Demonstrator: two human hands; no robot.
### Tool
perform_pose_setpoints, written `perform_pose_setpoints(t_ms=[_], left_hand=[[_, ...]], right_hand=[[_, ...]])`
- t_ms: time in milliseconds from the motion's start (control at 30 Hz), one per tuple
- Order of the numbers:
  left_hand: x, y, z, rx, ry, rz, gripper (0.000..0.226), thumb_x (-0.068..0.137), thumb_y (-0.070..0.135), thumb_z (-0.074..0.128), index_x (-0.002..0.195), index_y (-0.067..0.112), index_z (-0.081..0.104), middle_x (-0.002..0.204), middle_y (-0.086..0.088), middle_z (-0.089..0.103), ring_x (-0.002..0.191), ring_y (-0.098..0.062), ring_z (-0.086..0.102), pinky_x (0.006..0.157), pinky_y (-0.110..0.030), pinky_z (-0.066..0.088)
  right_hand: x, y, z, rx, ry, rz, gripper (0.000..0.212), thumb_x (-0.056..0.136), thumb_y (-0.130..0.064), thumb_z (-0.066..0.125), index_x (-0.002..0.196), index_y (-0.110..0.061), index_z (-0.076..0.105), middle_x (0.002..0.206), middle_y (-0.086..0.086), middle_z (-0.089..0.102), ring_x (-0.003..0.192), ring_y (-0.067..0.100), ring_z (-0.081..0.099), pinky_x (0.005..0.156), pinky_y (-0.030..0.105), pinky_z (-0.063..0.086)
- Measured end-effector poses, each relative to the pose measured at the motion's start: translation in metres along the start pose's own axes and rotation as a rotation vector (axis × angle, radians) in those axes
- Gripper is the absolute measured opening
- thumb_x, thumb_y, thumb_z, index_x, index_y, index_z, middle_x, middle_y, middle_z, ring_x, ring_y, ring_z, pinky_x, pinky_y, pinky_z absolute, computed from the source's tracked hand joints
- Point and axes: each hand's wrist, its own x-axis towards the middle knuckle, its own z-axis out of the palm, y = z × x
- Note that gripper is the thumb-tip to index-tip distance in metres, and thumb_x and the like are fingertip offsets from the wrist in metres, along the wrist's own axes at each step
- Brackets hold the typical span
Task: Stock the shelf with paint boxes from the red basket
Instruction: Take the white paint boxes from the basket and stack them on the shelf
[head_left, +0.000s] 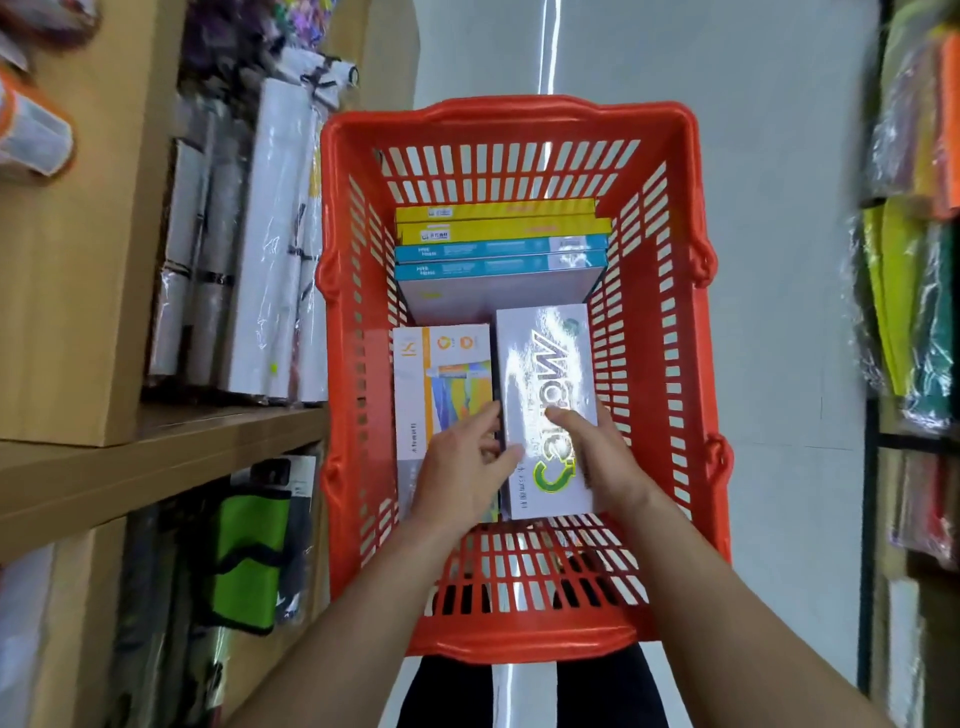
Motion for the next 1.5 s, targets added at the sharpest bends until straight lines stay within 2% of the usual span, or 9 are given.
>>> perform_pose_setpoints(t_ms=[133, 233, 400, 633, 767, 933, 1100, 1300, 1500], left_hand=[[0.002, -0.003, 0.001, -0.019, -0.016, 0.006, 0.057, 0.09, 0.018, 0.074, 0.142, 0.036, 0.057, 0.102, 0.012, 0.059, 0.08, 0.005, 0.065, 0.072, -0.009, 0.052], [0.001, -0.006, 0.001, -0.066, 0.014, -0.008, 0.058, 0.091, 0.013, 0.072, 0.141, 0.038, 0.055, 0.103, 0.016, 0.058, 0.088, 0.014, 0.061, 0.071, -0.002, 0.048], [0.001, -0.009, 0.002, -0.119, 0.056, -0.056, 0.051, 0.095, 0.011, 0.065, 0.139, 0.034, 0.057, 0.108, 0.015, 0.054, 0.09, 0.015, 0.061, 0.068, -0.003, 0.051], [-0.002, 0.001, -0.005, -0.245, 0.04, -0.128, 0.045, 0.094, 0.014, 0.06, 0.114, 0.054, 0.058, 0.096, 0.01, 0.055, 0.082, 0.01, 0.066, 0.063, -0.011, 0.055], [-0.014, 0.021, -0.018, -0.388, 0.046, -0.175, 0.04, 0.079, 0.038, 0.059, 0.099, 0.072, 0.063, 0.11, -0.006, 0.072, 0.095, -0.02, 0.074, 0.076, -0.034, 0.063], [-0.035, 0.044, -0.036, -0.69, -0.043, -0.198, 0.042, 0.076, 0.047, 0.068, 0.118, 0.044, 0.064, 0.112, 0.005, 0.079, 0.095, -0.019, 0.078, 0.074, -0.033, 0.063], [-0.058, 0.058, -0.034, -0.828, -0.148, -0.311, 0.048, 0.084, 0.036, 0.062, 0.131, 0.03, 0.055, 0.102, 0.0, 0.082, 0.088, -0.02, 0.08, 0.067, -0.027, 0.061], [-0.07, 0.065, -0.033, -0.918, -0.072, -0.24, 0.034, 0.077, 0.039, 0.071, 0.111, 0.044, 0.073, 0.105, -0.003, 0.082, 0.09, -0.022, 0.079, 0.07, -0.03, 0.062], [-0.1, 0.111, -0.061, -0.951, 0.093, -0.14, 0.053, 0.083, 0.027, 0.07, 0.133, 0.013, 0.06, 0.104, -0.009, 0.081, 0.086, -0.024, 0.079, 0.066, -0.031, 0.062]], right_hand=[[-0.002, -0.003, 0.004, 0.006, 0.005, -0.01, 0.035, 0.097, -0.015, 0.07, 0.13, -0.026, 0.063, 0.109, 0.001, 0.083, 0.094, 0.024, 0.082, 0.075, 0.041, 0.067], [-0.002, -0.003, 0.005, -0.032, -0.01, -0.044, 0.055, 0.088, -0.02, 0.081, 0.138, -0.02, 0.058, 0.121, 0.012, 0.079, 0.102, 0.036, 0.079, 0.086, 0.051, 0.064], [-0.005, -0.008, 0.008, -0.126, 0.031, -0.096, 0.068, 0.061, -0.041, 0.091, 0.117, -0.045, 0.052, 0.119, 0.002, 0.079, 0.099, 0.023, 0.081, 0.085, 0.046, 0.065], [-0.022, -0.021, 0.02, -0.298, 0.11, -0.167, 0.082, 0.06, -0.047, 0.089, 0.128, -0.026, 0.048, 0.125, 0.009, 0.07, 0.109, 0.033, 0.074, 0.093, 0.053, 0.062], [-0.052, -0.029, 0.027, -0.272, 0.124, -0.218, 0.084, 0.062, -0.048, 0.087, 0.134, -0.03, 0.049, 0.132, 0.011, 0.066, 0.119, 0.034, 0.068, 0.1, 0.052, 0.058], [-0.102, -0.042, 0.027, -0.096, 0.012, -0.271, 0.067, 0.07, -0.031, 0.087, 0.129, -0.035, 0.056, 0.118, 0.004, 0.08, 0.097, 0.029, 0.081, 0.077, 0.043, 0.067], [-0.121, -0.046, 0.027, -0.084, -0.06, -0.218, 0.098, 0.074, -0.026, 0.085, 0.157, -0.029, 0.034, 0.134, 0.011, 0.071, 0.104, 0.033, 0.079, 0.091, 0.057, 0.062], [-0.129, -0.051, 0.028, -0.07, -0.138, -0.257, 0.074, 0.079, -0.017, 0.081, 0.144, -0.025, 0.049, 0.119, 0.01, 0.079, 0.098, 0.036, 0.08, 0.075, 0.042, 0.066], [-0.168, -0.095, 0.046, -0.048, -0.251, -0.323, 0.06, 0.082, -0.015, 0.078, 0.137, -0.026, 0.057, 0.121, 0.013, 0.079, 0.1, 0.039, 0.079, 0.076, 0.043, 0.065]])
